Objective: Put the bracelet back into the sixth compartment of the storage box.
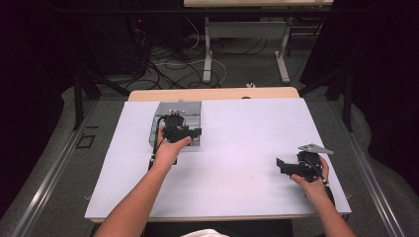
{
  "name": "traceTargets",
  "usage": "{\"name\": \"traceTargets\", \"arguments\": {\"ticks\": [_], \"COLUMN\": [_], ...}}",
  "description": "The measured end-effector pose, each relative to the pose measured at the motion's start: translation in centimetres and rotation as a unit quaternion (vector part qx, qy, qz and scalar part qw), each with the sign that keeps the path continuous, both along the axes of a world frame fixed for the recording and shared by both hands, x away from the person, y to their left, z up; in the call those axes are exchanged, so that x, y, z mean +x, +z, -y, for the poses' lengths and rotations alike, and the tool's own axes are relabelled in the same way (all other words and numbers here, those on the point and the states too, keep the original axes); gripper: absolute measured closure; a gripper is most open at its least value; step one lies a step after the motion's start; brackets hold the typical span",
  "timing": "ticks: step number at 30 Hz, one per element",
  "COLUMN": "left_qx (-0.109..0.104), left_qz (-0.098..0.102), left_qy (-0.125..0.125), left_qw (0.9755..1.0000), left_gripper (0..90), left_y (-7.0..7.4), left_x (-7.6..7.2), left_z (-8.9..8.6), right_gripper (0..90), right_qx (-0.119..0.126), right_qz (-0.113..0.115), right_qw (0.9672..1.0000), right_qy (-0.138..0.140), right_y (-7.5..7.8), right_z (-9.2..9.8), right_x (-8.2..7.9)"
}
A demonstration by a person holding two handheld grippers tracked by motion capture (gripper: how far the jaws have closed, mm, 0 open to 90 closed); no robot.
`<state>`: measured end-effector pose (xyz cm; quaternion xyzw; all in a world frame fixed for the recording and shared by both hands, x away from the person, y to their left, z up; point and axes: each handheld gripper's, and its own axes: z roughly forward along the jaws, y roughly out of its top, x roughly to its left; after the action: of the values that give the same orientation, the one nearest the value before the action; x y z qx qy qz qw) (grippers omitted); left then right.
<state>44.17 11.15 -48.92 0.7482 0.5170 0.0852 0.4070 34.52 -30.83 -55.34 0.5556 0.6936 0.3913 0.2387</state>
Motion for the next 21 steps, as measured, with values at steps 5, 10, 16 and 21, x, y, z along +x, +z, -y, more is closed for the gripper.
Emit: {"name": "traceTargets", "arguments": {"ticks": [5, 10, 16, 21], "left_qx": [0.01, 0.012, 0.014, 0.01], "left_qz": [0.018, 0.029, 0.029, 0.03], "left_qy": [-0.011, -0.022, -0.034, -0.034], "left_qw": [0.9997, 0.9993, 0.9989, 0.9989], "left_gripper": [36.8, 35.4, 34.1, 30.6], "left_y": [0.4, 0.6, 0.6, 0.5], "left_x": [-0.7, -1.3, -2.2, -2.8], "left_z": [0.0, -0.2, -0.5, -0.8], "right_gripper": [0.0, 0.0, 0.0, 0.0], "right_qx": [0.001, 0.004, -0.001, 0.0], "right_qz": [-0.001, -0.002, -0.001, -0.002], "right_qw": [1.0, 1.0, 1.0, 1.0], "right_qy": [-0.001, -0.001, 0.002, 0.001], "right_y": [0.0, 0.0, 0.0, 0.0], "right_z": [0.0, -0.1, 0.0, -0.1], "right_x": [0.0, 0.0, 0.0, -0.1]}}
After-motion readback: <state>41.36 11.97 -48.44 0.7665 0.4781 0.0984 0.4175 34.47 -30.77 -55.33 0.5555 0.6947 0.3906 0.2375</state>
